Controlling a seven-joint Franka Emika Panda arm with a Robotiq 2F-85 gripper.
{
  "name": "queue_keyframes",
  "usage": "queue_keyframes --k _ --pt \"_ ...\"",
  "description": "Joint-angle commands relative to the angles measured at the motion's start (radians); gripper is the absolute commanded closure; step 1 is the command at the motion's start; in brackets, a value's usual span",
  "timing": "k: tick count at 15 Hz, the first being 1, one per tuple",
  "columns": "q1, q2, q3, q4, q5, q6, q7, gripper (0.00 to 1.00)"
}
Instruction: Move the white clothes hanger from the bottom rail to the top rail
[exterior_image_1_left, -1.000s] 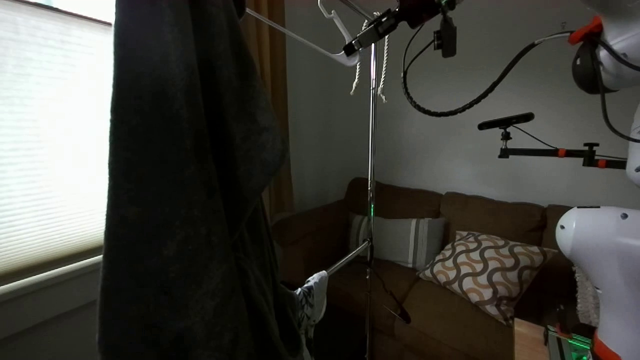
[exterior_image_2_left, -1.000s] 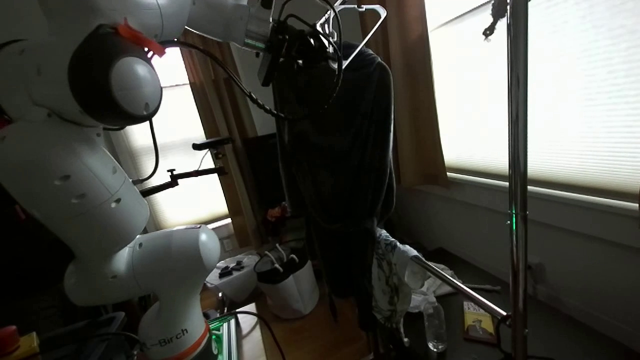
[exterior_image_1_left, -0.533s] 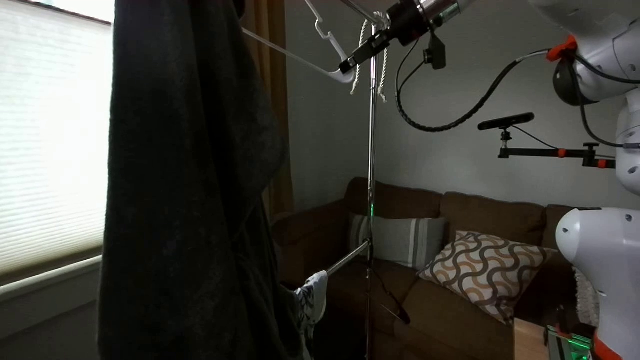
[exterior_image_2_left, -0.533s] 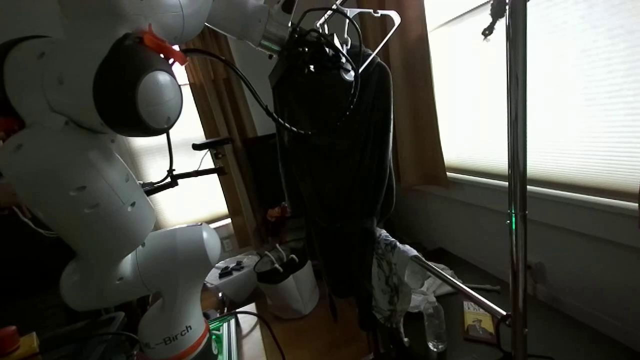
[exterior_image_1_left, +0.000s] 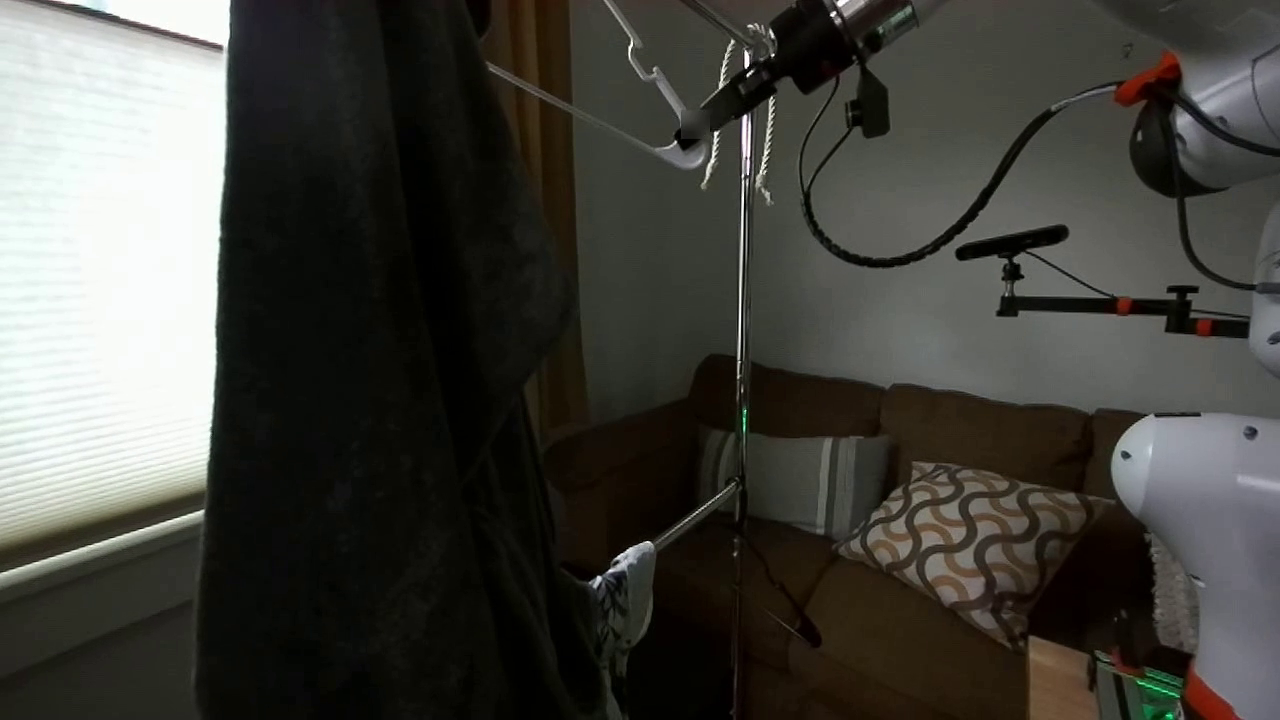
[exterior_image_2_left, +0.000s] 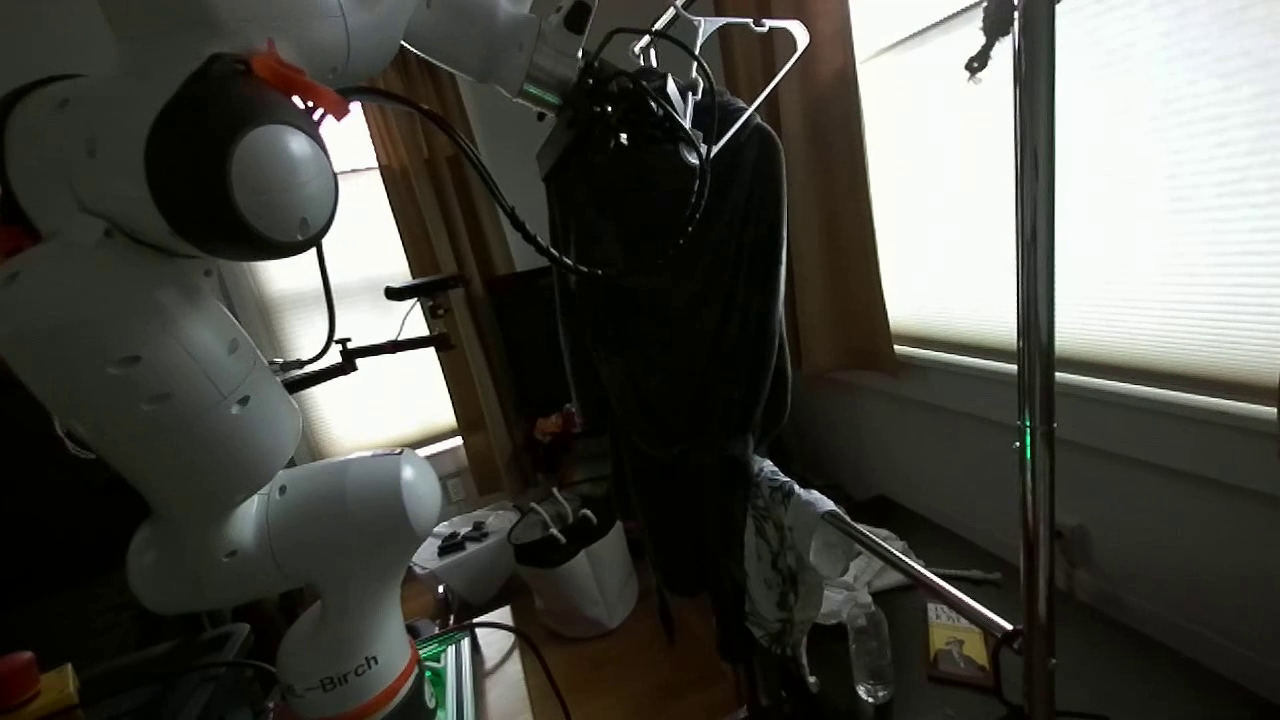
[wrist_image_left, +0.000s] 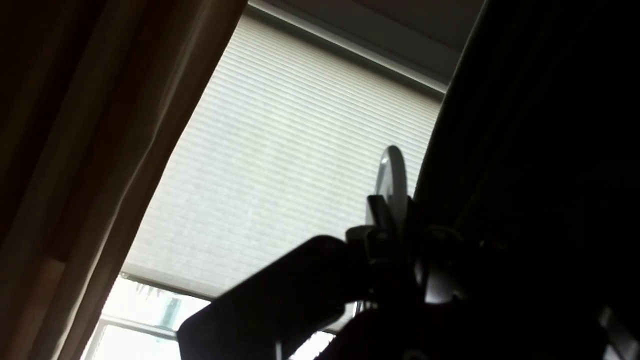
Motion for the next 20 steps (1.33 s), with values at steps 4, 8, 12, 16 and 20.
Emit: queue_keyframes --k 4,8,12,16,20 --pt "0.145 0.010 -0.120 0.164 0.071 0.080 -0.056 0.98" --pt "0.244 0.012 -0.235 0.195 0.108 0.060 -0.047 0.98" --pt "0.418 -0.027 -0.344 0.274 0.084 0.150 -0.047 0.98" --pt "0.330 0.023 -0.323 0.263 0.144 0.079 -0.040 0.51" --pt "0.172 0.062 -0.127 0.222 0.075 0.041 0.052 0.22"
